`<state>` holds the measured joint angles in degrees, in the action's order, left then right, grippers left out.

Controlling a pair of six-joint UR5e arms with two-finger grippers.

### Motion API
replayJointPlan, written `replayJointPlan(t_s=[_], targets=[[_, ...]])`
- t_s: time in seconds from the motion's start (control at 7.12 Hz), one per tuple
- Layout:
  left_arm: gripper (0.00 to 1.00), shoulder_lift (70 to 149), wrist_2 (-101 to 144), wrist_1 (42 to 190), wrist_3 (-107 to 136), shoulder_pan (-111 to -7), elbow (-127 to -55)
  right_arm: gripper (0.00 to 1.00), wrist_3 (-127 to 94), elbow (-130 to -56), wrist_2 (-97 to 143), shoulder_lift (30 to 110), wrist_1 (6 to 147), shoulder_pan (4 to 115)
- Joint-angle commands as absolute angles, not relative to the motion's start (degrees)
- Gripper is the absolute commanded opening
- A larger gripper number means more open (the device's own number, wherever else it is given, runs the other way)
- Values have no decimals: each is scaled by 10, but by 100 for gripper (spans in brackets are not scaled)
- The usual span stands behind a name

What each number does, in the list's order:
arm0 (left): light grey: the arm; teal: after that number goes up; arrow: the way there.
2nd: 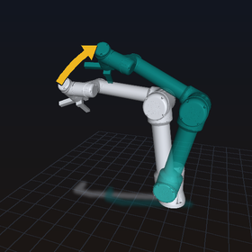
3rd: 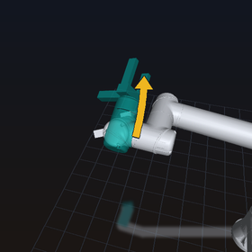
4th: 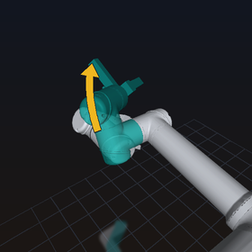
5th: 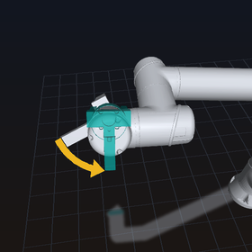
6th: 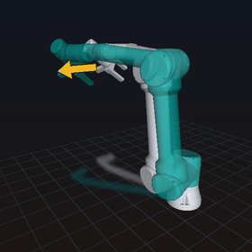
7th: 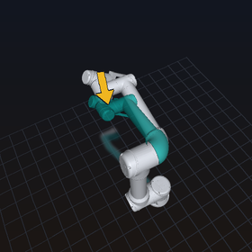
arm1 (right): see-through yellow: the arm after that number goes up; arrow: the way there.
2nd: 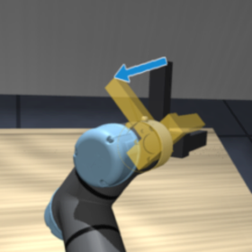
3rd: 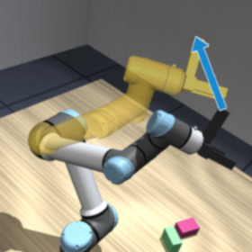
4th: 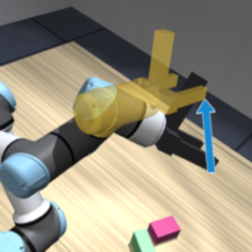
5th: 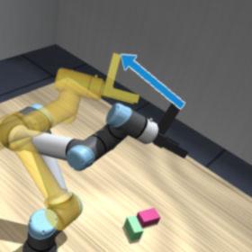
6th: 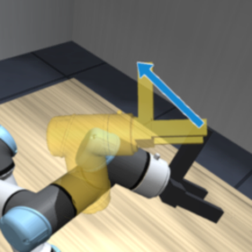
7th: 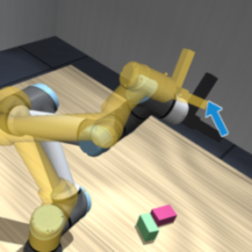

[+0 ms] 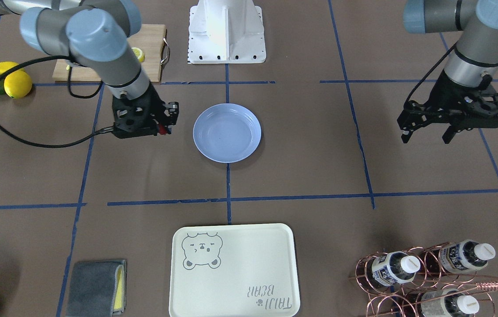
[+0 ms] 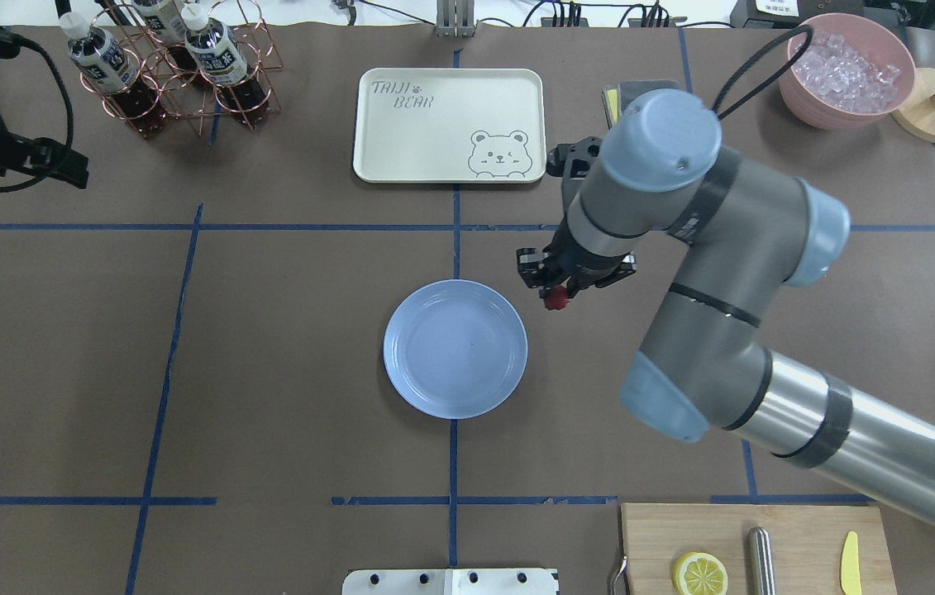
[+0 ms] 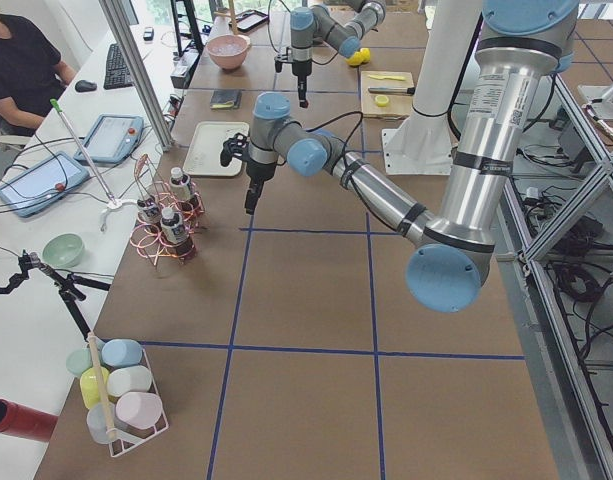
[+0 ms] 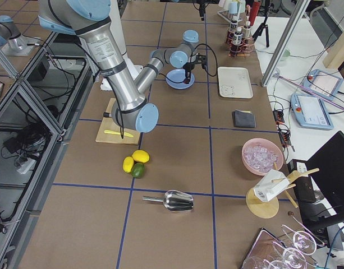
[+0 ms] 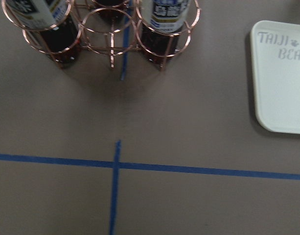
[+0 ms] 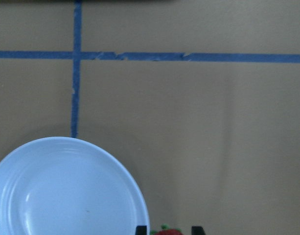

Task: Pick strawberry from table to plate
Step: 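Carry the red strawberry over the plate with the right gripper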

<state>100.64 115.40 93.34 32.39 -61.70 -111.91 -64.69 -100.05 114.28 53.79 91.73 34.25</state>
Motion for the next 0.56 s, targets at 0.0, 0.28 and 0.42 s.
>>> replayJointPlan(t_s=[0.0, 0.28, 0.42], targets=[[100, 977, 1155, 934, 168, -679, -1081, 0, -689, -909, 1091, 455, 917, 284], [100, 946, 1156, 940, 121, -696, -1075, 0, -693, -873, 1066, 434, 906, 260], [100, 943, 1158, 940, 121, -698, -1075, 0, -694, -848, 1065, 432, 878, 252]])
